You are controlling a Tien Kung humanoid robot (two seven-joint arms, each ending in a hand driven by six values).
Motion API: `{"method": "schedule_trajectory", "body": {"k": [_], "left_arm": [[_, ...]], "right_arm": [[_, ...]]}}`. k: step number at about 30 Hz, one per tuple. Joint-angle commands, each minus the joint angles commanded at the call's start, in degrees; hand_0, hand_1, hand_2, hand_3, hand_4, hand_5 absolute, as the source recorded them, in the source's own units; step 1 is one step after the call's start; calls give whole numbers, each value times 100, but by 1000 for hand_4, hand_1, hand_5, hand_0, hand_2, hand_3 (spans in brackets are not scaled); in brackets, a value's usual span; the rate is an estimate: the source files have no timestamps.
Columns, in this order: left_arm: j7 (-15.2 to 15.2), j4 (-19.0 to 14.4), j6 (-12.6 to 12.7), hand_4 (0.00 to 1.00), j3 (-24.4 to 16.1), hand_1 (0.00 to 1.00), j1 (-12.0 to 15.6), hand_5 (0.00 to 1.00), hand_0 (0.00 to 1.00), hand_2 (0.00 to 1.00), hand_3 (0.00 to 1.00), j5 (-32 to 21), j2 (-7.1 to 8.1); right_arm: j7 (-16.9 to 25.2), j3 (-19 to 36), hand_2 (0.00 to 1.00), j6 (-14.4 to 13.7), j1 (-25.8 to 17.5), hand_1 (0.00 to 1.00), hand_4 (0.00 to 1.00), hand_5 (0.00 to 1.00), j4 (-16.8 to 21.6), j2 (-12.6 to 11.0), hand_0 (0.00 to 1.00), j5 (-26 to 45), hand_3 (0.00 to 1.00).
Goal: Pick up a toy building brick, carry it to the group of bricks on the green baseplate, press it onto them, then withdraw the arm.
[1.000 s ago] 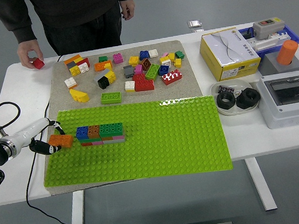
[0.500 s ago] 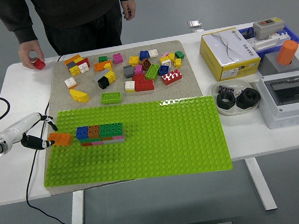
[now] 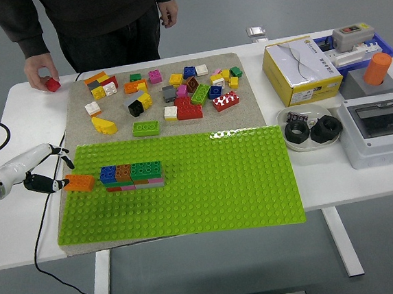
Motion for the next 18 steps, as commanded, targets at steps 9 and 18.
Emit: {"method": "schedule_trajectory", "body": {"k": [9, 18], "left_arm": [[97, 133, -55, 862, 257, 979, -66, 2, 992, 975, 793, 71, -42], [43, 331, 14, 860, 328, 976, -106, 2, 993, 980, 777, 99, -117]], "right_arm": [[-6, -12, 763, -1, 19, 693, 727, 998, 0, 3, 711, 4, 951], [-1, -34, 762, -1, 29, 694, 727, 998, 0, -1, 712, 0, 949]]}}
